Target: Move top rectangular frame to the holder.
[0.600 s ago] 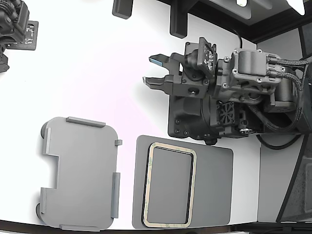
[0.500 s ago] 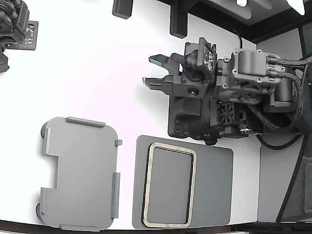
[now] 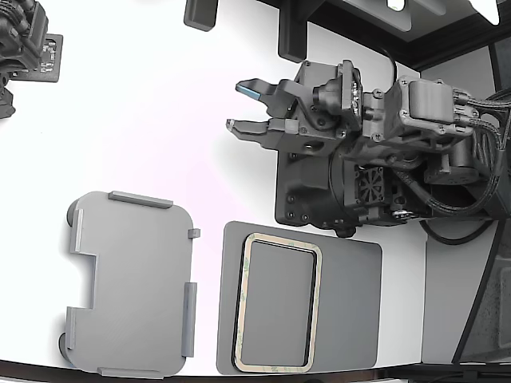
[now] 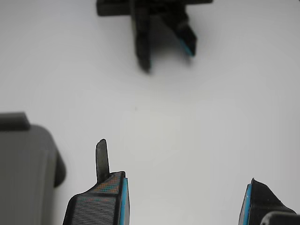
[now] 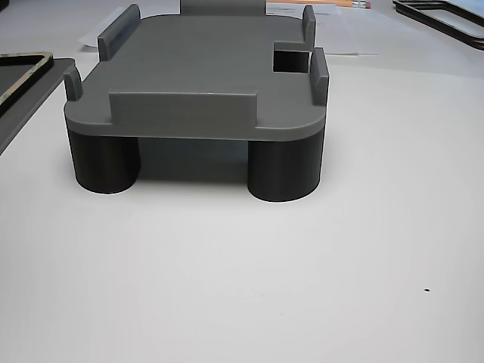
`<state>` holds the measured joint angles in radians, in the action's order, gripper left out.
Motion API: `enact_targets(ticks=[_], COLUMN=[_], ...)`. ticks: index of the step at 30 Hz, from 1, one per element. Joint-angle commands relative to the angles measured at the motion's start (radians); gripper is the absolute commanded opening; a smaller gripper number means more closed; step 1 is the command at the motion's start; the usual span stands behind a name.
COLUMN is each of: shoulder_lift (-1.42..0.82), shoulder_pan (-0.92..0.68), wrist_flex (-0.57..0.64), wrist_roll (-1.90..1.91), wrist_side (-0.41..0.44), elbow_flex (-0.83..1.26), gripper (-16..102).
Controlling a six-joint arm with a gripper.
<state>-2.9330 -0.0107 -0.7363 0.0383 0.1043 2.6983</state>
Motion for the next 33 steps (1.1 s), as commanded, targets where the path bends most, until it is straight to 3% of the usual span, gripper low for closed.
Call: enact_targets(ticks=[1, 6, 10, 15, 18, 21, 27, 33], shoulder_lift=[-0.023, -0.023, 0.069, 0.354, 0.525, 0.638, 0.815, 0.977], shoulder_pan=[0.009, 0.009, -0.008, -0.232, -0.325, -0.407, -0.589, -0.759], wrist_flex=[0.032, 0.064, -0.035, -0.307, -0.469, -0.586, -0.678, -0.736], wrist_roll=[-0.038, -0.123, -0.229, -0.35, -0.405, -0.423, -0.446, -0.417], wrist_side=[0.012, -0.054, -0.121, -0.011, -0.009, -0.014, 0.02, 0.078], elbow_flex=[-0.023, -0.026, -0.146, -0.477, -0.675, -0.802, -0.925, -1.02], gripper=[100, 100, 100, 100, 96, 99, 99, 81])
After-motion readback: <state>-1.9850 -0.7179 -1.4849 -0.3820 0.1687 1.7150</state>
